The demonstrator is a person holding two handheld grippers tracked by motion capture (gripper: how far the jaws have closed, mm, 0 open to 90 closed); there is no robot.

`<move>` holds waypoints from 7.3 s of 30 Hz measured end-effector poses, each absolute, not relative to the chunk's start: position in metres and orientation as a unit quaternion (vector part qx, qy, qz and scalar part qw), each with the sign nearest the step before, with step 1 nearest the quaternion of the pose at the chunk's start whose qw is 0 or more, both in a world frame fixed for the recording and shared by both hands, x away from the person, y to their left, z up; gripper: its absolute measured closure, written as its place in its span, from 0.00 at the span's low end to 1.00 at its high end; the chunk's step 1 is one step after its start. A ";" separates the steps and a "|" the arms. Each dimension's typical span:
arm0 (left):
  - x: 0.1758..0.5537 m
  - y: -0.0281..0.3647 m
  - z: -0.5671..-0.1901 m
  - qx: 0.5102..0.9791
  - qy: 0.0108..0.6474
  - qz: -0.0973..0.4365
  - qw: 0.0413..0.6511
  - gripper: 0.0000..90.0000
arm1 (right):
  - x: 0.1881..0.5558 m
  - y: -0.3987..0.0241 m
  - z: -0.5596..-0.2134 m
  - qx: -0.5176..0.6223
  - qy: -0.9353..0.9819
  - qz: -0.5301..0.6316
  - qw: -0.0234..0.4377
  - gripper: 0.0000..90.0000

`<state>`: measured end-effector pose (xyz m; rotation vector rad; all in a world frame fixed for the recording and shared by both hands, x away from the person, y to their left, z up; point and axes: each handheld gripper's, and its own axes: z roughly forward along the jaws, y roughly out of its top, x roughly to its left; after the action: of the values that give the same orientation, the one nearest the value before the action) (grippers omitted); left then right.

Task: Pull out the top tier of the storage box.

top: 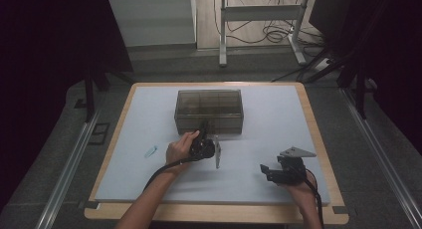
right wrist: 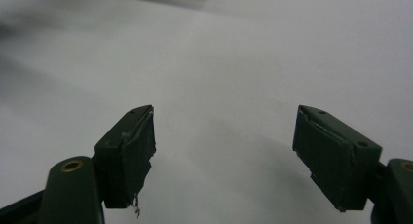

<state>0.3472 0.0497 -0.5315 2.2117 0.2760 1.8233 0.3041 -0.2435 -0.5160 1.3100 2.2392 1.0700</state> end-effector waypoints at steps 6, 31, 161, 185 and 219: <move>0.345 0.050 -0.531 0.762 0.095 0.627 0.133 0.91 | 0.304 -0.243 -0.516 0.459 0.788 0.375 0.167 0.25; 0.341 0.053 -0.528 0.778 0.107 0.595 0.170 0.65 | 0.304 -0.243 -0.516 0.459 0.788 0.375 0.168 0.25; 0.331 0.203 -0.501 0.809 0.382 0.249 0.371 0.38 | 0.344 -0.202 -0.471 0.371 0.813 0.420 0.156 0.40; 0.349 0.207 -0.486 0.798 0.387 0.251 0.387 0.43 | 0.376 -0.190 -0.459 0.335 0.823 0.426 0.173 0.43; 0.367 0.201 -0.488 0.795 0.383 0.250 0.397 0.61 | 0.411 -0.178 -0.464 0.329 0.827 0.424 0.167 0.59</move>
<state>0.3674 0.2011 -0.4880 2.0149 0.9699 0.6338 0.4108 -0.1780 -0.4638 0.9371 2.3525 1.2077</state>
